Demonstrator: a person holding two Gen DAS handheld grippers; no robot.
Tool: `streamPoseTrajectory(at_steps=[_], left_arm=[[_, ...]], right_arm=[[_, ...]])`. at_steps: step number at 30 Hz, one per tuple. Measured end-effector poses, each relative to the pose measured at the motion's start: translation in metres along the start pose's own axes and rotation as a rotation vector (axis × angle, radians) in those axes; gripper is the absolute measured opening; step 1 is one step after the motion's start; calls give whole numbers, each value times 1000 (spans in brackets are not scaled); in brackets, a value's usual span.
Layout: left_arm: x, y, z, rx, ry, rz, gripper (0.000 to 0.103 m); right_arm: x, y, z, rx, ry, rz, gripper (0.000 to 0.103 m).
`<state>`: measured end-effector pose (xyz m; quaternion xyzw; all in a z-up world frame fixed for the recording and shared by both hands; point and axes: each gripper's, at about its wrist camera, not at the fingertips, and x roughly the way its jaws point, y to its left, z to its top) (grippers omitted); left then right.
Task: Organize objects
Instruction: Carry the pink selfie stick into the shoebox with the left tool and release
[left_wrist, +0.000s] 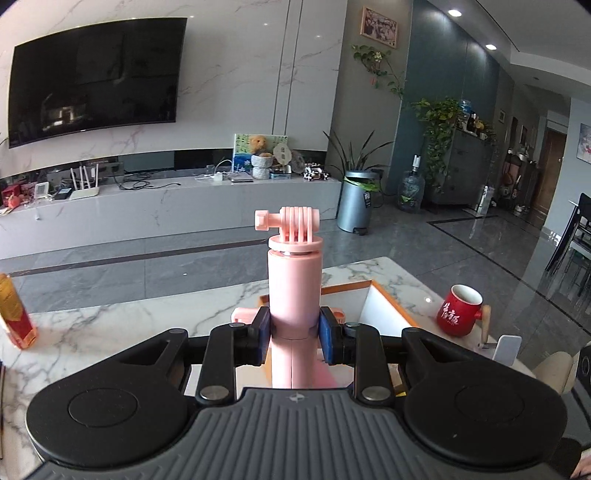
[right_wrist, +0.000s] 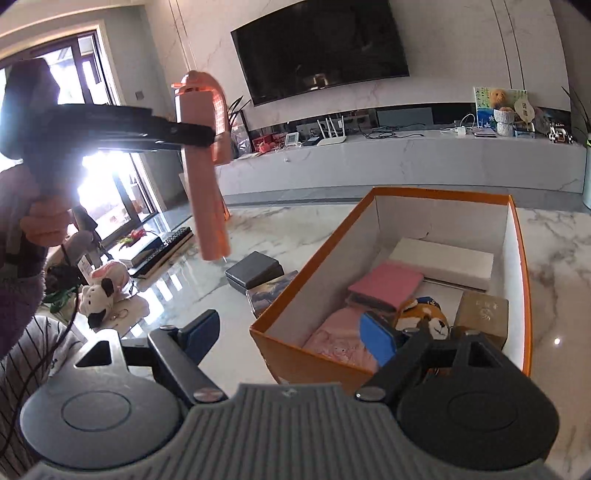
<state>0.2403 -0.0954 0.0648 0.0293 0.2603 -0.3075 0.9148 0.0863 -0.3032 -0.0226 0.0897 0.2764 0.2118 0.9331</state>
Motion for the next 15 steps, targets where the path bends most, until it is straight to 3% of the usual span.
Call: streamPoseTrajectory(at_steps=[7,15], left_arm=[[96,-39,10,-7,43,-29,31],[187,-47,-16,-82,226,-4,31]], right_arm=[[-1,-11,-14,66,-15,42,84],[-4,-36,-21,185,-37,100,84]])
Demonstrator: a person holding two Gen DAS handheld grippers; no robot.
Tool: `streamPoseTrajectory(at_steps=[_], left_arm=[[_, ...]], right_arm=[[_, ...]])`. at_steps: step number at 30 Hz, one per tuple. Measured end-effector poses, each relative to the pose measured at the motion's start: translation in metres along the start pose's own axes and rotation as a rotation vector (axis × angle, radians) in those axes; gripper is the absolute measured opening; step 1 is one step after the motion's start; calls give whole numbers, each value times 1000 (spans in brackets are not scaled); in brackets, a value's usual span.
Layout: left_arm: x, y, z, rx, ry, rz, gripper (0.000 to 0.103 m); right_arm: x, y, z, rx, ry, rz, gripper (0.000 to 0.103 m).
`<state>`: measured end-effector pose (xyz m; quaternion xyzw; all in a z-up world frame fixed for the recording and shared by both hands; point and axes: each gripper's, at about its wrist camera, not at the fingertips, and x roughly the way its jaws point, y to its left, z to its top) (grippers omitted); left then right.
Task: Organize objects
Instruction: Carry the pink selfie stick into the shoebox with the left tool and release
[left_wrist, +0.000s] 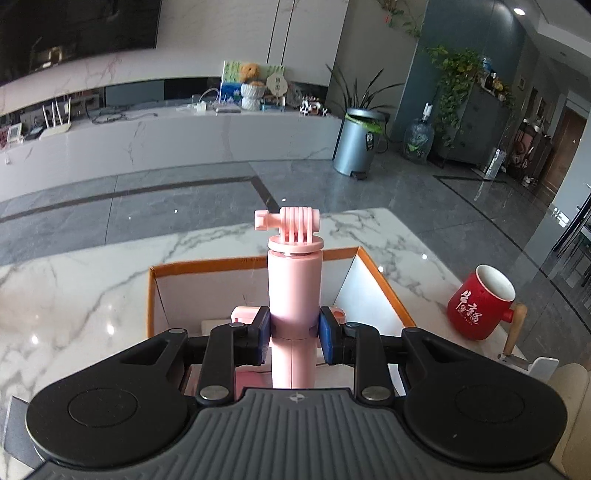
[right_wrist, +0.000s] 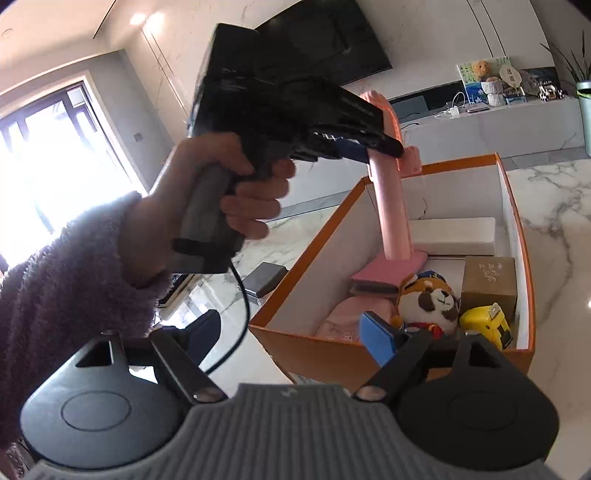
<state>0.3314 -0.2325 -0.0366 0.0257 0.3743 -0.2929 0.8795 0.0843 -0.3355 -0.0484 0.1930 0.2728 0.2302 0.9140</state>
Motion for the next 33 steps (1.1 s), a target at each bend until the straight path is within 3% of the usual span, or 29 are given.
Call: streamPoseTrajectory(at_steps=[3,15,22,33], left_arm=[[12,0,-1,18,-3,37,31],[32,5,12,-73,71,115,32],[8,18,23,-106,108,165,31],[24,30,30,-99,312,227,32]], right_arm=[[-1,-4,0,14,-7,24,84],[-4,-10,-2,59,-22,60,83],[-8,-9,-5,49,-24,57,83],[-7,-10,-3,47,-20,57,83]])
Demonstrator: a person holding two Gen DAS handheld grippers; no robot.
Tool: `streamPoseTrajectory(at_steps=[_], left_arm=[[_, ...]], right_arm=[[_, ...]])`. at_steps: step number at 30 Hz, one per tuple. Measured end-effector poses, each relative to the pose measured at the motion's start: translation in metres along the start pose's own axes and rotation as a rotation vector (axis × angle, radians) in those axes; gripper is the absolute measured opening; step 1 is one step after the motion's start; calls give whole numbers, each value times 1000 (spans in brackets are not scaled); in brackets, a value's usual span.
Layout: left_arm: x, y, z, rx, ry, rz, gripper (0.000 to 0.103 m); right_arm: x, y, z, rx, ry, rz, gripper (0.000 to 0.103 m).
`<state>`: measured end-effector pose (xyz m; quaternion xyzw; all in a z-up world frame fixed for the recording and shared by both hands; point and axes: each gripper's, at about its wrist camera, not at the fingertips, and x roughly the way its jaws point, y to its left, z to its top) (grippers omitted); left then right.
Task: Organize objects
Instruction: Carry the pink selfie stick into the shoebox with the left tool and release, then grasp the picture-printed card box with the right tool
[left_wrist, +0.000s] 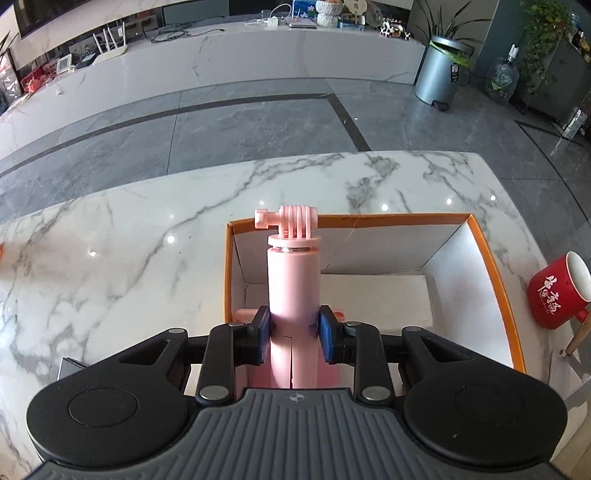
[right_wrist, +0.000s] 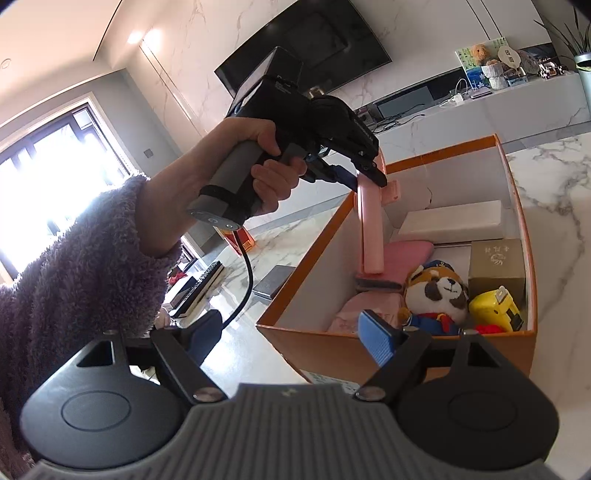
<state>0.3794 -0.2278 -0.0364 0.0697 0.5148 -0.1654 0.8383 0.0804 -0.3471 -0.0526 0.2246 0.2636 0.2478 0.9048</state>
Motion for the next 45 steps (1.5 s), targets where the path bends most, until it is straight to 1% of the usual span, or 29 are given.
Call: streamPoseTrajectory(at_steps=[3,4,6,7,9,10,11,12,13,14,16,18,23,26,27,30,32,36,39,42,45], left_arm=[[17,6,-9,-49,87,-13,32],[22,7,-13,-49,98,-19,32],[15,0,-20,2,41,-10,32],[14,-1,-22,6,31,6,32],[5,-3,-24,26,-36,35,35],[-1,-5,-24,37,-82,66,49],[-8,-5,-25,43,-142,80,59],[-15,-3,-27,42,-194,51,66],[-22,-2,-29,37,-237,40,86],[-28,-2,-31,38,-288,57,95],[-38,-8,-35,96,-375,112,95],[-44,-15,-38,144,-419,159,95],[-56,-17,-46,158,-459,144,96],[-67,-18,-53,203,-495,176,96],[-72,-16,-55,197,-502,184,96],[-88,1,-64,161,-518,160,96],[-100,15,-73,151,-515,174,96],[-123,51,-105,152,-545,219,96],[-133,76,-130,113,-544,253,96],[-140,94,-156,73,-552,264,96],[-142,108,-177,36,-561,249,96]], right_arm=[[0,0,0,2,0,2,83],[0,0,0,4,-1,3,83],[-1,-1,0,9,-1,7,82],[-1,-2,0,12,-2,10,82],[-1,-3,1,20,-3,17,82],[-1,-4,0,26,-4,21,82],[-1,-5,0,30,-5,22,82],[-1,-5,0,32,-5,22,81],[-1,-5,0,32,-5,21,80],[-1,-5,0,33,-4,21,80],[0,-4,0,31,-4,20,80],[0,-3,0,27,-3,19,80],[2,0,0,10,2,8,80],[4,3,0,-8,10,0,80],[5,5,1,-17,13,-5,80],[8,11,3,-49,22,-14,80],[9,17,4,-76,22,-12,81],[13,32,14,-157,21,-7,86],[22,45,22,-215,41,-2,90],[36,59,27,-266,68,-4,91],[53,74,29,-323,100,2,92]])
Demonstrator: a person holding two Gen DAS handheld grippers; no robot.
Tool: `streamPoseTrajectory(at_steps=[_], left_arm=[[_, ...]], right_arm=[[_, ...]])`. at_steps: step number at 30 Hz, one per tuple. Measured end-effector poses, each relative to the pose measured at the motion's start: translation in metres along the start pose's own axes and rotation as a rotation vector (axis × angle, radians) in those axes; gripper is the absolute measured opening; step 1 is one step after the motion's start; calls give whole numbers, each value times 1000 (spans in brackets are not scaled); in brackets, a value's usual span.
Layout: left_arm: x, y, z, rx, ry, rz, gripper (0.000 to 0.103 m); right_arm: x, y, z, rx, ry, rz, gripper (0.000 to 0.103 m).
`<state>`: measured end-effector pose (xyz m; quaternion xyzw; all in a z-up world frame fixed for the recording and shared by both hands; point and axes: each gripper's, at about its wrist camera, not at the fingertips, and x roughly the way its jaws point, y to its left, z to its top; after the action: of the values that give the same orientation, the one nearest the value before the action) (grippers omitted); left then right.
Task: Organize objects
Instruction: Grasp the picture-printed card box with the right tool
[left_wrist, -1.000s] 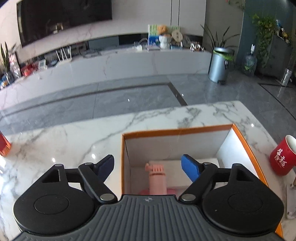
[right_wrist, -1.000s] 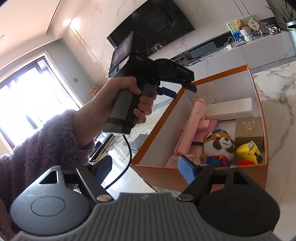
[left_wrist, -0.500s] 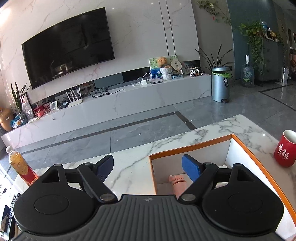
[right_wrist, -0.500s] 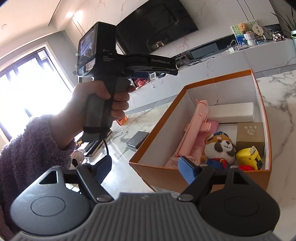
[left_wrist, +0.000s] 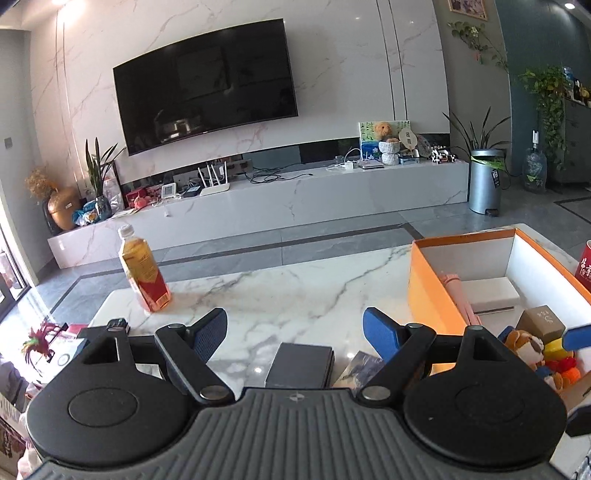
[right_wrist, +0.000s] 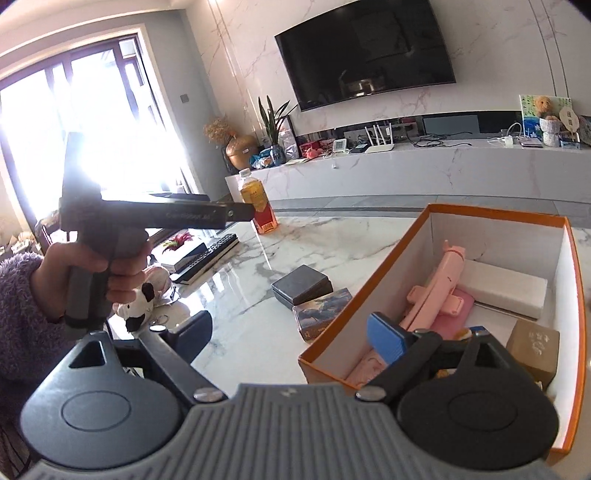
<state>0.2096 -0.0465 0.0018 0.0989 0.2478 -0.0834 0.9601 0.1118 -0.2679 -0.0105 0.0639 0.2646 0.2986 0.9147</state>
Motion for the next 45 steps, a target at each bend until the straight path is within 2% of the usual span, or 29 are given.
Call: streamPoseTrajectory(at_steps=[3,5,7,14,19,21,25,33,38,42,45], left_arm=[[-1,21,-14,-38,10,18,96],[0,35,-19,-62,10,64,96],[0,50,-20,-64,4,78,96],[2,88,-37,-116,24,52,97],[4,94,-46,-121,38,9,97],[6,97,-47,-118,48,-12,97],[9,107,-49,-150,71,-49,97],[6,120,-49,-195,64,-38,97],[7,120,-49,-182,70,-31,97],[10,118,-49,-163,77,-25,96],[17,115,-48,-129,92,-23,93]], right_arm=[[22,11,13,-54,64,34,96],[43,18,27,-113,143,65,98],[72,23,42,-162,246,89,99],[196,22,81,-193,617,-44,99],[267,15,77,-268,788,-191,99],[285,13,71,-287,840,-220,99],[314,9,59,-331,914,-291,99],[347,3,50,-251,975,-320,99],[354,0,47,-214,968,-318,100],[351,-5,51,-163,948,-336,94],[346,-4,50,-168,926,-335,93]])
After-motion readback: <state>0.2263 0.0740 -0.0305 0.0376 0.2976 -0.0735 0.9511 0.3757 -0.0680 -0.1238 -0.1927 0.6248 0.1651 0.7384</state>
